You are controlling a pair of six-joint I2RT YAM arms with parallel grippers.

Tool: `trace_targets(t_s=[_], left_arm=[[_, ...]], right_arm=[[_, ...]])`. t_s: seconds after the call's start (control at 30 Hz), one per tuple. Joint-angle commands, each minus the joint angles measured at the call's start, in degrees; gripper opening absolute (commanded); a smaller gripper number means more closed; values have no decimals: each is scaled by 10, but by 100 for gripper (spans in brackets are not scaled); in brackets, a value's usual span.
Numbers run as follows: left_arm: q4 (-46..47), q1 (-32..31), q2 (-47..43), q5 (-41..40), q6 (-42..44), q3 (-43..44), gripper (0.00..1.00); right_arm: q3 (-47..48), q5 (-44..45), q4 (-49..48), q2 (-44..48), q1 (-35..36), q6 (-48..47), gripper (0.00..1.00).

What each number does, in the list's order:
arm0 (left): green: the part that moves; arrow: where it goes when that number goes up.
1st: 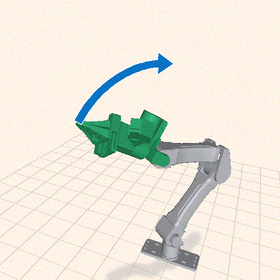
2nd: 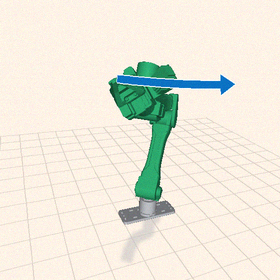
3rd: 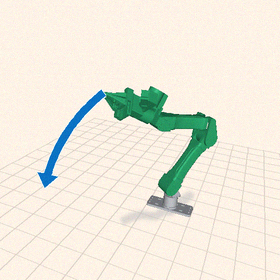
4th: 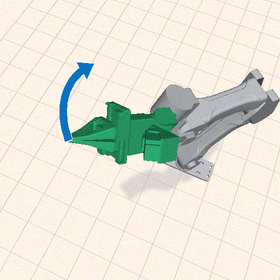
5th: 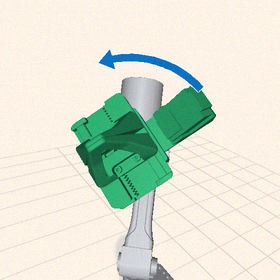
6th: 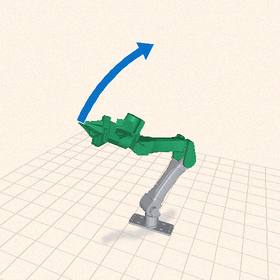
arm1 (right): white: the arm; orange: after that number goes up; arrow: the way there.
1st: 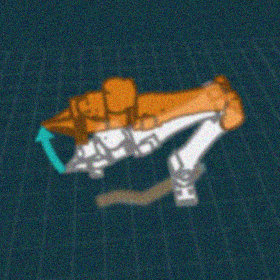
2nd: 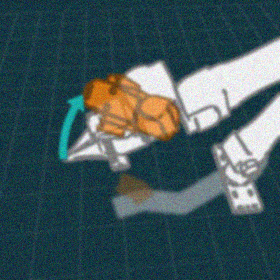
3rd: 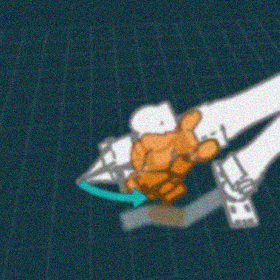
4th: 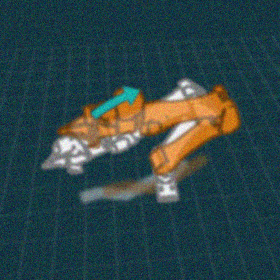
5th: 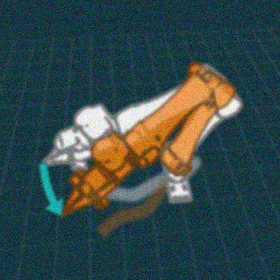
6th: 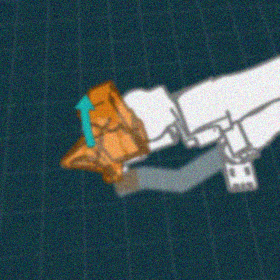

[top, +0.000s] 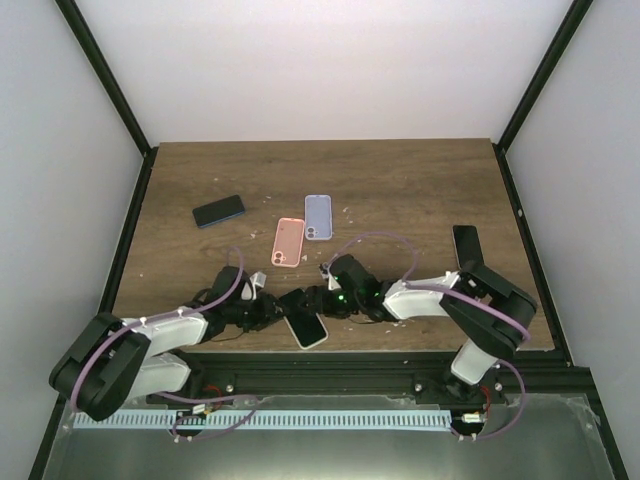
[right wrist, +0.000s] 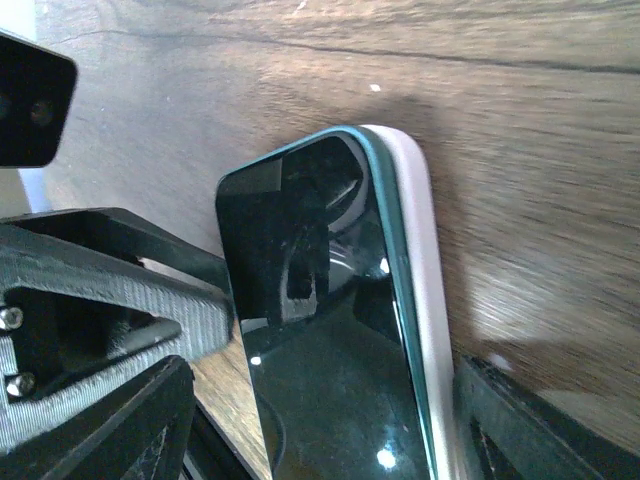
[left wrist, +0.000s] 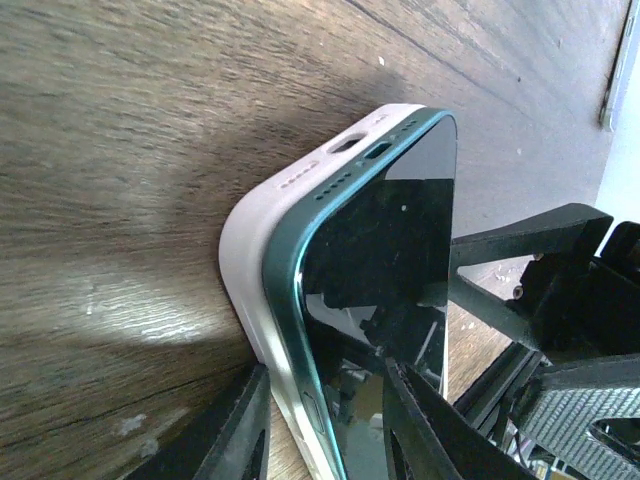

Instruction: Put the phone into the phone case

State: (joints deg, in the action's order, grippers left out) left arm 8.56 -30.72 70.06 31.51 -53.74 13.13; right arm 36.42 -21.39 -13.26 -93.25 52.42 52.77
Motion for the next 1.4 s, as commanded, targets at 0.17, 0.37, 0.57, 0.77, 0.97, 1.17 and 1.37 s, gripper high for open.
trace_targets(t_s=[0.17,0.37,0.57,0.77,0.97,1.17,1.37], left_arm=[[35,1,17,14,0,-19,27],[1,2,-1,12,16,-16,28],[25,2,-44,35,-16,-51,35],[3,2,-85,28,-19,-66,40],[-13,2,-104,20,-15,-60,41],[-7,2,-97,20,-13,-61,39],[-3,2,-106,21,-18,-64,38]], right_arm=[[-30,-33,-161,6,15,71,70],[-54,-89,-237,11,15,113,70],[-77,-101,-313,-5,16,149,69],[-75,-101,-341,-14,16,154,69],[-70,-110,-333,-29,16,152,67],[-58,-96,-265,-33,16,110,52],[-39,-101,-233,-43,16,75,35]])
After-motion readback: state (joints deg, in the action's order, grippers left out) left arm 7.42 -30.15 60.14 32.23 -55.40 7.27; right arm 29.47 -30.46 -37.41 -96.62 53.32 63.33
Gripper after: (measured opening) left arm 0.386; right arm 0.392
